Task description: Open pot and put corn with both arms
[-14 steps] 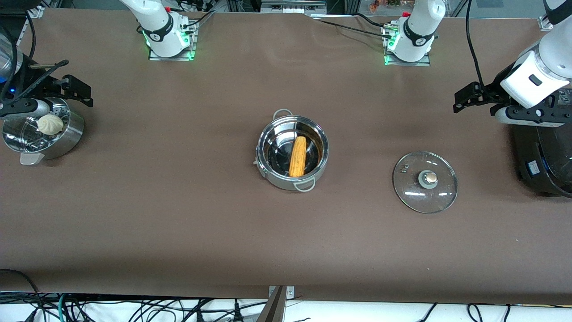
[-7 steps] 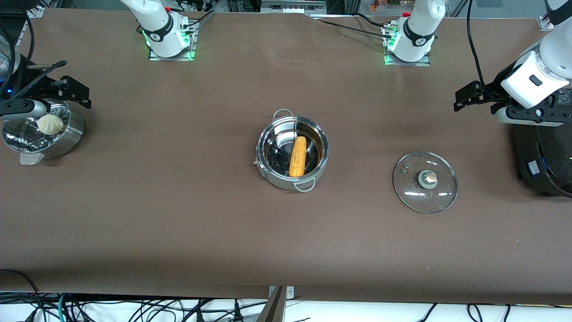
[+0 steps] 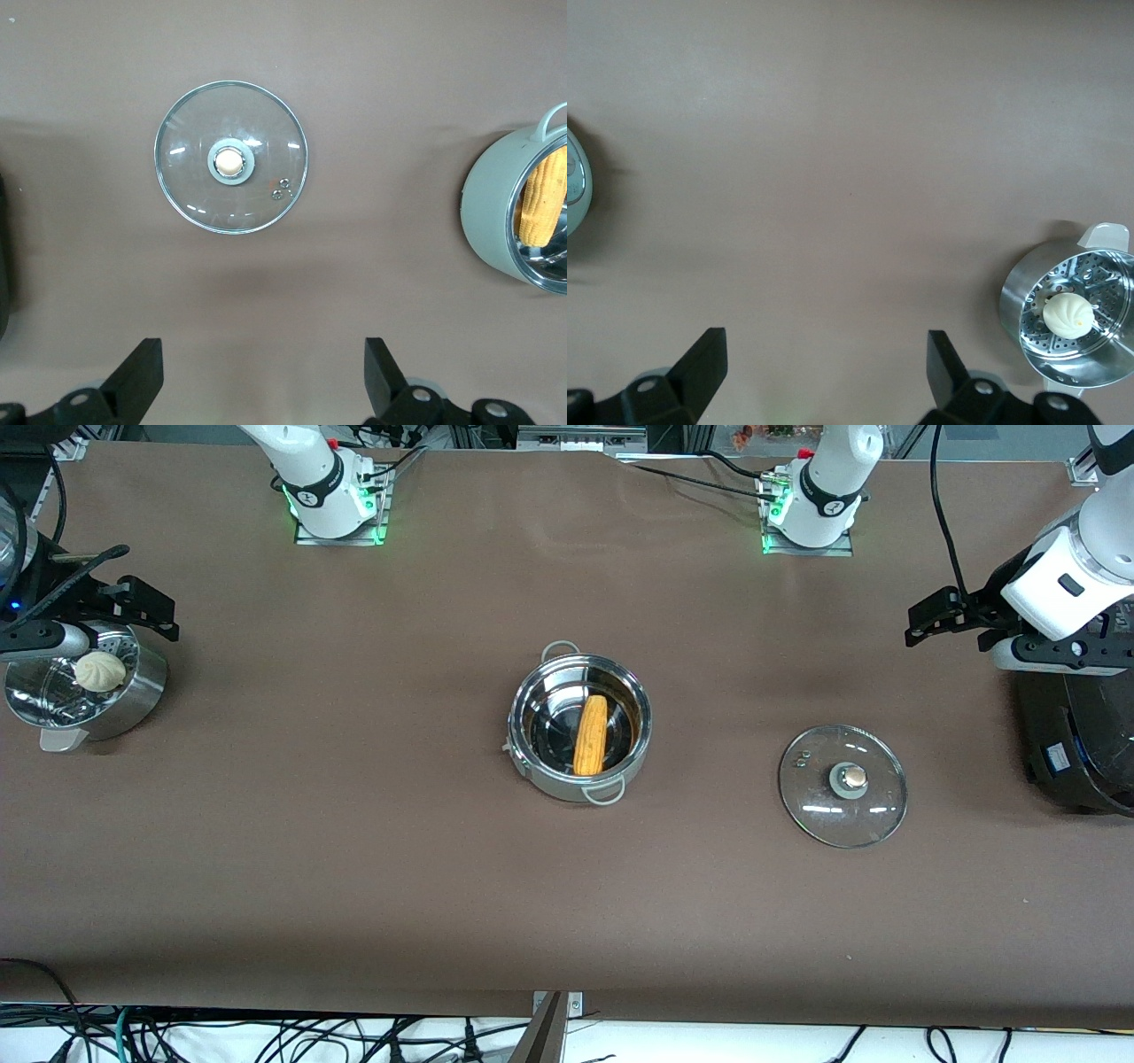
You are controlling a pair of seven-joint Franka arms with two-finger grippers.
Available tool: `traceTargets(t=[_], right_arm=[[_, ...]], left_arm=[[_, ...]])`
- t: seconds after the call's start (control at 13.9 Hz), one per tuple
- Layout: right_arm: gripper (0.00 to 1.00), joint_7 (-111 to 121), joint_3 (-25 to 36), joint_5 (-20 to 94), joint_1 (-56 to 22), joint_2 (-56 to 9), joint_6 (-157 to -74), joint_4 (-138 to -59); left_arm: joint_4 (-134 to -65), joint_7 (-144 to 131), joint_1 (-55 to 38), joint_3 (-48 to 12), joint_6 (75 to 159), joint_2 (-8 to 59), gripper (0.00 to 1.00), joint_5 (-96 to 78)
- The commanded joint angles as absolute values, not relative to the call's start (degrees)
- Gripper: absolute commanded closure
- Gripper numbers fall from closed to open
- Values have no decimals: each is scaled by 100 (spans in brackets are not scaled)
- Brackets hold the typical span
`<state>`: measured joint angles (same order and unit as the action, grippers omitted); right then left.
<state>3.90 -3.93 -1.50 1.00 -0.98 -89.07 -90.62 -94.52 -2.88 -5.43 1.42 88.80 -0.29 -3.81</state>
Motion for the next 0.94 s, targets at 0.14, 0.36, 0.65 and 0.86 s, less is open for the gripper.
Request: traceTargets(t=[0.14, 0.36, 0.65, 0.86], right_arm=[[0, 474, -369, -105, 185, -35, -8868, -9018], [0, 475, -290, -97, 185, -44, -8772, -9018], [0, 405, -334, -88, 149, -70, -8789, -9018], [0, 369, -360, -88, 141, -62, -8763, -9035]], left_arm=[[-9290, -123, -510, 149, 8728, 18, 0, -439], [-9290, -123, -510, 149, 8701, 0, 0, -439], [-9264, -114, -440, 149, 8657, 0, 0, -439], [-9264, -114, -439, 149, 8666, 0, 0, -439]])
